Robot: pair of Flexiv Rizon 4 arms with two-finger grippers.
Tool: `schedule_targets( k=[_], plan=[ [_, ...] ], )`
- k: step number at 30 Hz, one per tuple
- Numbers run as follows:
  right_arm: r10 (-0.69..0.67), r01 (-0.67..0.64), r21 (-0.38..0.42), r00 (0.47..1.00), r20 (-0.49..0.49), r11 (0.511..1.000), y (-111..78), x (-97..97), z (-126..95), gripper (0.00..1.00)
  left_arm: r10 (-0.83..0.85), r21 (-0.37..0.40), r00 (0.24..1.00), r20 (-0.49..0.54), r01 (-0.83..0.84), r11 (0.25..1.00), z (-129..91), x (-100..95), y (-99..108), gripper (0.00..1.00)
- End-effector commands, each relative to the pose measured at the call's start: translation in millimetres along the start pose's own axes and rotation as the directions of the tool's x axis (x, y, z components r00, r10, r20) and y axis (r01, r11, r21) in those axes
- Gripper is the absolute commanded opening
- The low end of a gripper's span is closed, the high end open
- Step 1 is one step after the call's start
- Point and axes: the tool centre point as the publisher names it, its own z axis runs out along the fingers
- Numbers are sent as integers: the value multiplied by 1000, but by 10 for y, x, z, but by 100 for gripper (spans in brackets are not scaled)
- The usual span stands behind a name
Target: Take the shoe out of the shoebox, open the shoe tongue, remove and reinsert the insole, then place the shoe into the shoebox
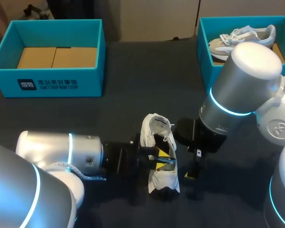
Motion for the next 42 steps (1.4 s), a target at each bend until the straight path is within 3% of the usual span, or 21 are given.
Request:
schedule_targets(
  k=[1, 17, 34, 42],
  plan=[
    [0, 0, 0, 1000, 1, 1000, -1, 7, 13, 100, -14, 8, 1000, -13, 14, 1000, -87, -30, -29, 25],
    [0, 0, 0, 1000, 1, 1000, -1, 7, 13, 100, -99, 7, 986, -132, 101, 995, -299, -88, -135, 27],
    [0, 0, 0, 1000, 1, 1000, -1, 7, 13, 100, -66, -35, 956, -285, 58, 998, -449, -55, -139, 26],
    [0, 0, 0, 1000, 1, 1000, -1, 7, 13, 100, -27, -3, 921, -389, 28, 1000, -583, -148, -151, 25]
  ],
)
